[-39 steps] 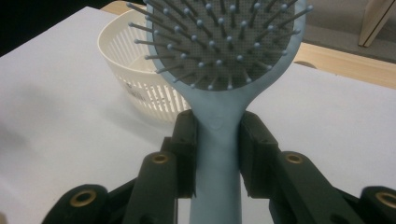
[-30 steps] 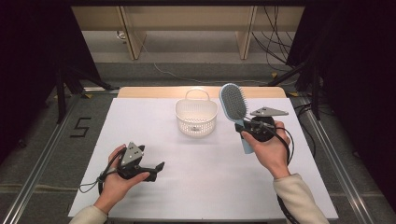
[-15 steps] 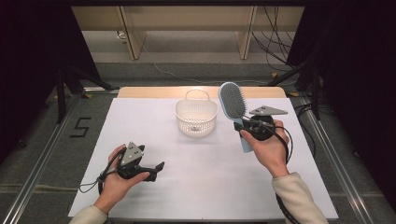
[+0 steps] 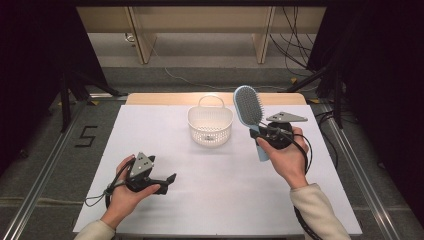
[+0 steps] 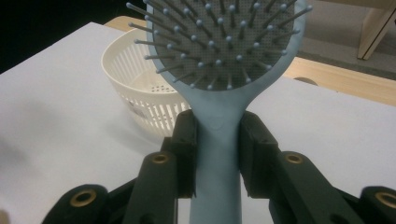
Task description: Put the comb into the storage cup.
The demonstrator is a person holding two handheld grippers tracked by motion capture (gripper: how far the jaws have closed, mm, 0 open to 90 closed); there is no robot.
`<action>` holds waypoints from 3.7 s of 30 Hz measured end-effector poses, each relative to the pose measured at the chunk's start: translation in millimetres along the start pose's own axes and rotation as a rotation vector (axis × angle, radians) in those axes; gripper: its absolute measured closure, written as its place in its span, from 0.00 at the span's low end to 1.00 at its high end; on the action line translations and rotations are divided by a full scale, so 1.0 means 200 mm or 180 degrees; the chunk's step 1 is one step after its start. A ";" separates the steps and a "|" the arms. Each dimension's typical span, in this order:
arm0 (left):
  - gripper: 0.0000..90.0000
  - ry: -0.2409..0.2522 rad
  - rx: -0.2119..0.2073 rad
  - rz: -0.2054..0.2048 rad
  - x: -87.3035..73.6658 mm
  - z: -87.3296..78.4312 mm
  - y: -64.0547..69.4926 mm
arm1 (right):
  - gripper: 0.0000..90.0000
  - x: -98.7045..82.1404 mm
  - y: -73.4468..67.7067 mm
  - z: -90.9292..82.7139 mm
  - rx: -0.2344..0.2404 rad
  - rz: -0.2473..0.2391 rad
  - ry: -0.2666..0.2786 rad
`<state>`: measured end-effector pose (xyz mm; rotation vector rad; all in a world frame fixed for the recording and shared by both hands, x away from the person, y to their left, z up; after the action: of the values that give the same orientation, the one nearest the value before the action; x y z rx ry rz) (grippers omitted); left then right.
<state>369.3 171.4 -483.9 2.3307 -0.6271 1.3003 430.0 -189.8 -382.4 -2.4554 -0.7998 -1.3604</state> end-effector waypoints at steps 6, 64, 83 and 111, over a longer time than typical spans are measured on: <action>0.03 0.0000 0.0002 0.0000 0.00 0.00 0.00 | 0.78 0.01 0.00 0.00 -0.0008 0.0003 0.0026; 0.03 -0.0004 -0.0002 0.0007 0.00 0.00 0.00 | 0.78 0.08 0.03 0.02 -0.0048 0.0025 0.0222; 0.03 0.0000 0.0002 0.0005 0.00 0.00 0.00 | 0.78 0.09 0.03 0.02 -0.0061 0.0016 0.0276; 0.03 -0.0004 0.0002 0.0006 0.00 0.00 0.00 | 0.78 0.12 0.02 0.04 -0.0046 0.0020 0.0316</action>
<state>369.5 171.3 -484.6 2.3322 -0.6298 1.3001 448.7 -181.6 -366.8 -2.3777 -0.7613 -1.4780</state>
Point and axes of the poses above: each handheld gripper's, and its own axes: z roughly forward along the jaws, x roughly out of its top, y roughly to its right, the point moved 3 cm from there along z, roughly forward along the jaws, and after that the axes turned 8 degrees about -z, right-handed, at the moved point
